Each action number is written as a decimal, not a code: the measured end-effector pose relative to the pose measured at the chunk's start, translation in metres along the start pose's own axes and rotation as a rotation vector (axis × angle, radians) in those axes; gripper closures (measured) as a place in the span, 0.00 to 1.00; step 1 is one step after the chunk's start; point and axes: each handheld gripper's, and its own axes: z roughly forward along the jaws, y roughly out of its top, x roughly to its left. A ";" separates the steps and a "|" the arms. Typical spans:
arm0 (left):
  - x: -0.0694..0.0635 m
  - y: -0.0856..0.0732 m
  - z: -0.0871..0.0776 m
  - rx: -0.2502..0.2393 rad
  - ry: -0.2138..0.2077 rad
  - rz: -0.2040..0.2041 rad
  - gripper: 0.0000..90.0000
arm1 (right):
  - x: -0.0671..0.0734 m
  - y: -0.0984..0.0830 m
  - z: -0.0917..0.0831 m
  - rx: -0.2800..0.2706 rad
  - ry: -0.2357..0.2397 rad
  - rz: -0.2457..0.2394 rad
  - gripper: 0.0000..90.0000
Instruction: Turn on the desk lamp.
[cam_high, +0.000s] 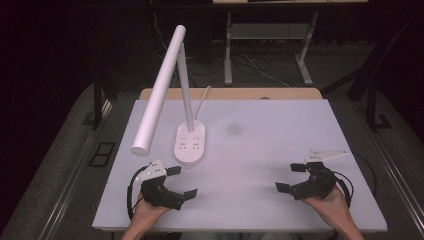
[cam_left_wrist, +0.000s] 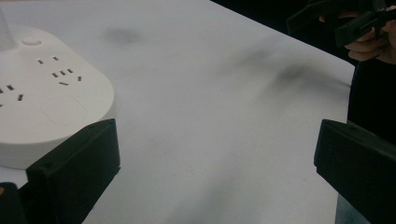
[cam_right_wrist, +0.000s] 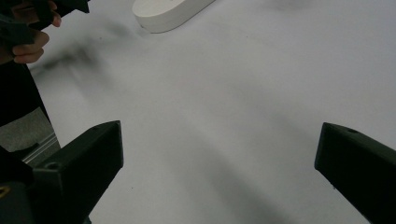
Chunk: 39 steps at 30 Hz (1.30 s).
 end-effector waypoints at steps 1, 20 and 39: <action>0.000 0.000 0.000 0.001 0.000 -0.001 0.00 | 0.000 0.000 0.000 0.000 0.000 0.000 0.01; 0.000 -0.001 0.000 0.000 -0.001 -0.007 0.00 | 0.002 0.030 0.009 0.018 0.018 -0.033 0.01; 0.001 -0.001 -0.001 0.000 -0.001 -0.006 0.00 | 0.003 0.073 0.024 0.027 0.031 -0.075 0.01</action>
